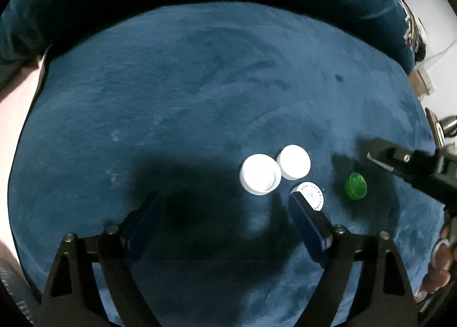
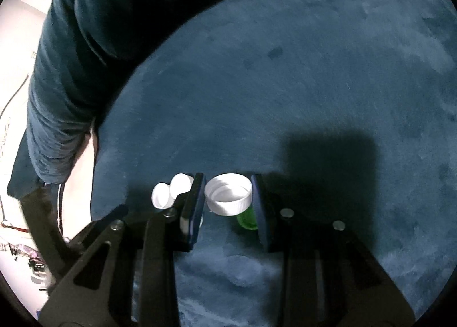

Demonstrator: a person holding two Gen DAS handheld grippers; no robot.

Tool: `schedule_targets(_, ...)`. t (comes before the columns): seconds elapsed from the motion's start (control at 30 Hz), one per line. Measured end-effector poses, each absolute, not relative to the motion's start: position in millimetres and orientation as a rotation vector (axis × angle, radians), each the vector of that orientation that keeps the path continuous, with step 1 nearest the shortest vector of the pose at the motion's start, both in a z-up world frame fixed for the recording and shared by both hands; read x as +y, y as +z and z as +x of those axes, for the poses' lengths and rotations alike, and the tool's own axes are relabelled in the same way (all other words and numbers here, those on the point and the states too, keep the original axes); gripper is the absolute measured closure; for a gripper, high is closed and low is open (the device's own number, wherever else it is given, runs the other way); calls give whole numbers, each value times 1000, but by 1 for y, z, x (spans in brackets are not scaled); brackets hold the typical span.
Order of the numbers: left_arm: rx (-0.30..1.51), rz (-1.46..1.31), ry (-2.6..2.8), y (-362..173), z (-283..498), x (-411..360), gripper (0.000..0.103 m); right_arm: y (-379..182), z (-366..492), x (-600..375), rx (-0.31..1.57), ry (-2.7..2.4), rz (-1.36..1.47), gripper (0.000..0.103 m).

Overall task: Organize objects
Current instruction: 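Grasp a white cap with the right gripper while the left grasps another white cap, then carry both white caps to the basket and open both grippers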

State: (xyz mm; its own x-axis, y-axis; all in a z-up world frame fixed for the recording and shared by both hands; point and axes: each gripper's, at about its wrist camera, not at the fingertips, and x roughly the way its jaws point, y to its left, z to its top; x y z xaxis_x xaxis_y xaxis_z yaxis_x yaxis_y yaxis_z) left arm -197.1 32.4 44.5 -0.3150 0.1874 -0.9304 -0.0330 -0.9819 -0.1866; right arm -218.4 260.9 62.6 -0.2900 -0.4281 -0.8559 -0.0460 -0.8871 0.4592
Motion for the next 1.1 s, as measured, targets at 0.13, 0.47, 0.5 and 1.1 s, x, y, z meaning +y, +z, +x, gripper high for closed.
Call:
schedule_targets(0.13,-150,-1722,2430,42,-203,43,14,63,-219,260,-606,-2257,1693,70)
schedule_targets(0.47,-106,-1667,2369,38,-210,50,70,63,-218,263,-611,-2247,1696,70)
schedule_targets(0.5,-112,-1662,2372,40,-209,48,70,64,-217,263,-612,-2245,1694,70)
schedule_targets(1.1,-349,-1537,2630,123,-125,-50,70,99,-166,202,-530,-2167,1592,69)
